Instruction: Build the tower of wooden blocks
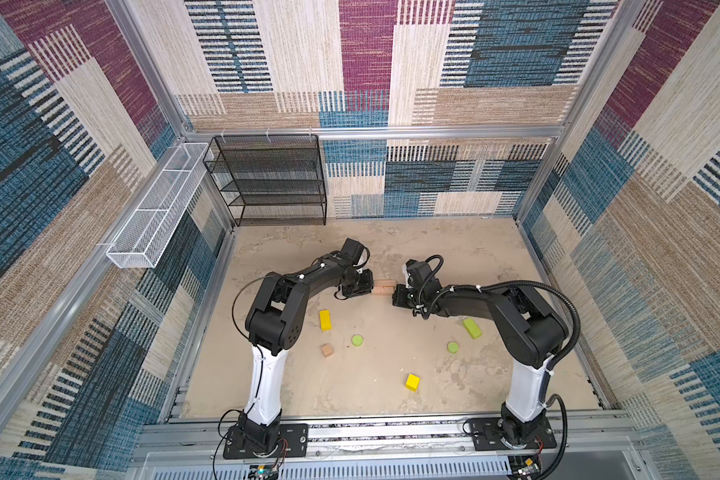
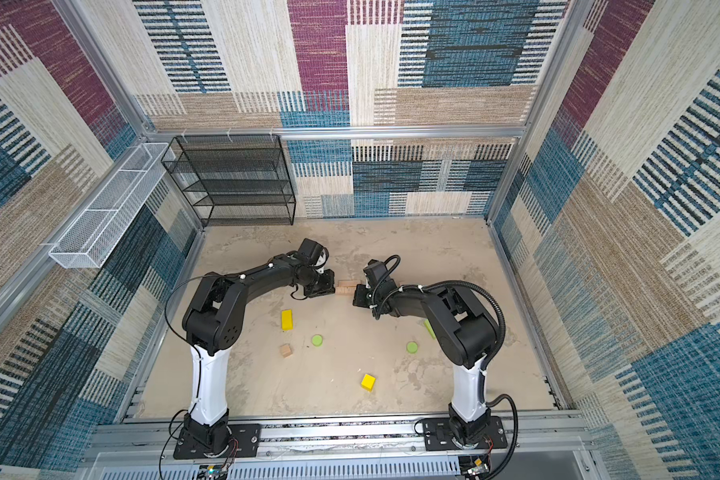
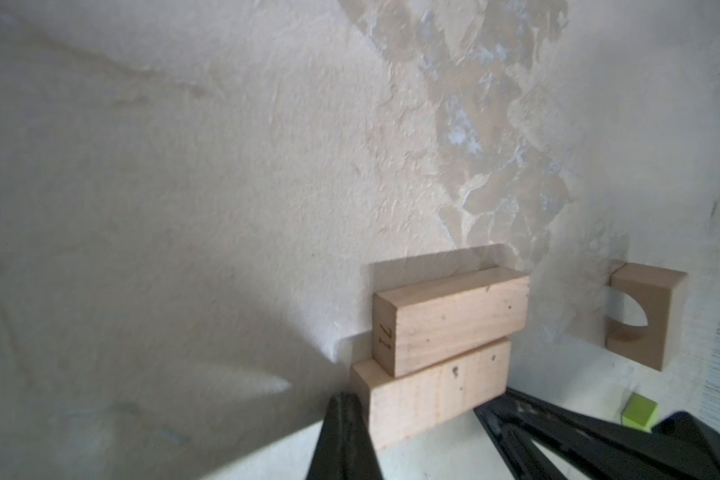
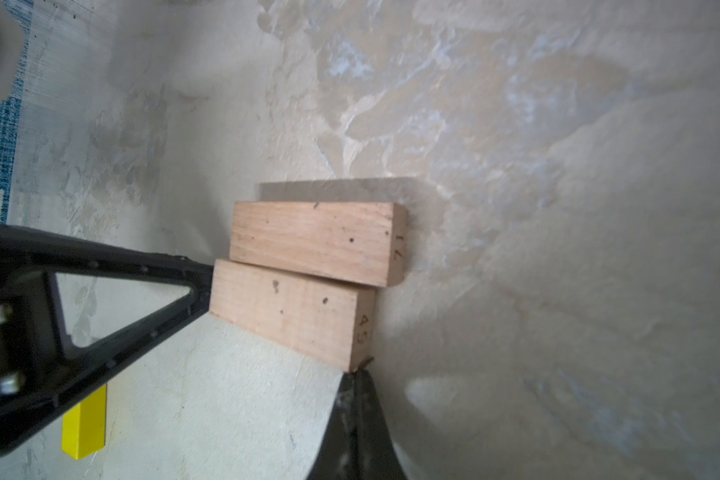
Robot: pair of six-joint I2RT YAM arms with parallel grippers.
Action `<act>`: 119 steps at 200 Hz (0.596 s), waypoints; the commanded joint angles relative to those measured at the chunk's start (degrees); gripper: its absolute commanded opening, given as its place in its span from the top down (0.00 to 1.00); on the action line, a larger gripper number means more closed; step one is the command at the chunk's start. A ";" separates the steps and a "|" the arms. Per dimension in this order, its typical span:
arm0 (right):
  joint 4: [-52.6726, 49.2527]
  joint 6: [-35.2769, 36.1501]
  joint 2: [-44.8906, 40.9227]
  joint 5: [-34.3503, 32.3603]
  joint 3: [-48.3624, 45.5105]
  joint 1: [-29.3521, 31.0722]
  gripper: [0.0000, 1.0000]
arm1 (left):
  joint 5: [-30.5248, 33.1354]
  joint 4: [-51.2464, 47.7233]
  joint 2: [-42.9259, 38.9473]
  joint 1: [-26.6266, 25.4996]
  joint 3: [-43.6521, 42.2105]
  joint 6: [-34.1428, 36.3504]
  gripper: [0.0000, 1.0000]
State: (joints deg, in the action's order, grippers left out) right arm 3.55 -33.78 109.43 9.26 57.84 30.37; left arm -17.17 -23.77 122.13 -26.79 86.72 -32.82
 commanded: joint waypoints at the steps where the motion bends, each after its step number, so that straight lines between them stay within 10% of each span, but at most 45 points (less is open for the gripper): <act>1: -2.28 -0.67 -0.27 -1.93 -0.28 0.13 1.00 | -1.43 0.46 0.14 -0.15 0.45 -0.73 1.00; 119: -1.91 -0.94 -0.45 -1.44 -0.72 0.13 1.00 | -1.24 0.74 0.92 -0.28 0.64 -1.17 1.00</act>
State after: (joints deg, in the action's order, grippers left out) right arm 3.31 -34.00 109.06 7.90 57.54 30.41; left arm -18.37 -23.31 122.65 -27.11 86.89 -33.06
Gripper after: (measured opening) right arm 0.050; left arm 0.051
